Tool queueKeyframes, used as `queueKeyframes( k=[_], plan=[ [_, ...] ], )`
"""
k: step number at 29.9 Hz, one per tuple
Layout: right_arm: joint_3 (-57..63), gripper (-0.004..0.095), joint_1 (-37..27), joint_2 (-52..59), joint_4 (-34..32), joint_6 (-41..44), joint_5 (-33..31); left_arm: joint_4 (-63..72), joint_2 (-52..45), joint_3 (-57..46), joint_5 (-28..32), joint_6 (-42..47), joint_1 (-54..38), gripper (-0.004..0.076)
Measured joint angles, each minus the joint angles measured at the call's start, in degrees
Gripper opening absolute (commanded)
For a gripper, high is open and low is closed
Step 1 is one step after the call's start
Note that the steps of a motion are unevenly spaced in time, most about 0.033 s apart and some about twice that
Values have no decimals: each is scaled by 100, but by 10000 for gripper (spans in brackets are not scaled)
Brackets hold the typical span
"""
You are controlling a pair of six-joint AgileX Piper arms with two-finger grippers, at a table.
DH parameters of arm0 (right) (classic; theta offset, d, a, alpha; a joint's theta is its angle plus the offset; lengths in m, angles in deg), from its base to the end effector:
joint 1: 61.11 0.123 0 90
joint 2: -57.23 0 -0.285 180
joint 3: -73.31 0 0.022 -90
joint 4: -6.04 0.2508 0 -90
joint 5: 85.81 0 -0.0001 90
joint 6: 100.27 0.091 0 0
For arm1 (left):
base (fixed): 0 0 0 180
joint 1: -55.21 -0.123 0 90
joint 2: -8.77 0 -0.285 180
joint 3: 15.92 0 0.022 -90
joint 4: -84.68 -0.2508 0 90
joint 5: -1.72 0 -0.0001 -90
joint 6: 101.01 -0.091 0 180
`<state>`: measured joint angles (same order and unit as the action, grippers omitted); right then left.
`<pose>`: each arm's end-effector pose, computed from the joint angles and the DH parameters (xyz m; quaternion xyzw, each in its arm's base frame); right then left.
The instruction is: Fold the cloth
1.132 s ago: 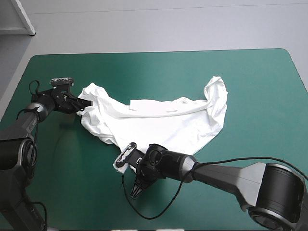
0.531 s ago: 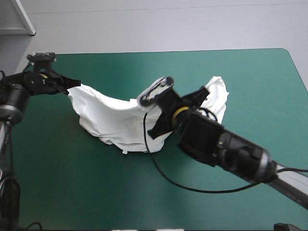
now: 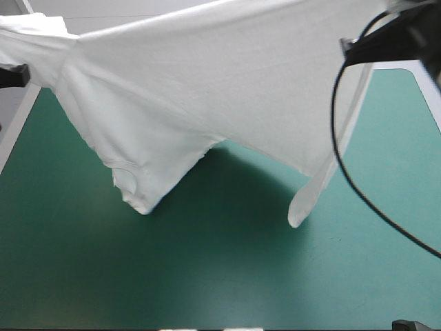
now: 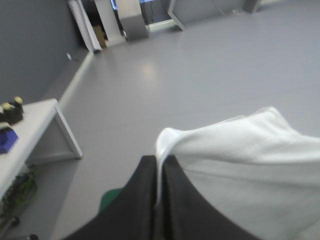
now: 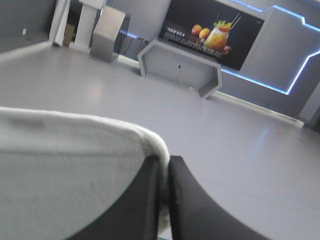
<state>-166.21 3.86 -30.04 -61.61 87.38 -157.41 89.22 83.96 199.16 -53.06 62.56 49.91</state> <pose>0.1258 0.0805 0.6499 -0.1214 0.6554 -0.0978 0.7390 0.1622 0.0091 0.5968 0.0764 0.7321 0.0888 0.6711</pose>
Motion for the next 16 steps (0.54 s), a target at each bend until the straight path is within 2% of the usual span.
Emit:
queueKeyframes(
  k=[6, 16],
  plan=[
    [-1097, -18, 18, 34, 66, -606, -5, -454, -317, 781, -161, -15, 5, -10],
    [-1237, -18, 48, 205, 739, -725, -11, -843, -493, 1183, -205, -43, 271, -10]
  ],
)
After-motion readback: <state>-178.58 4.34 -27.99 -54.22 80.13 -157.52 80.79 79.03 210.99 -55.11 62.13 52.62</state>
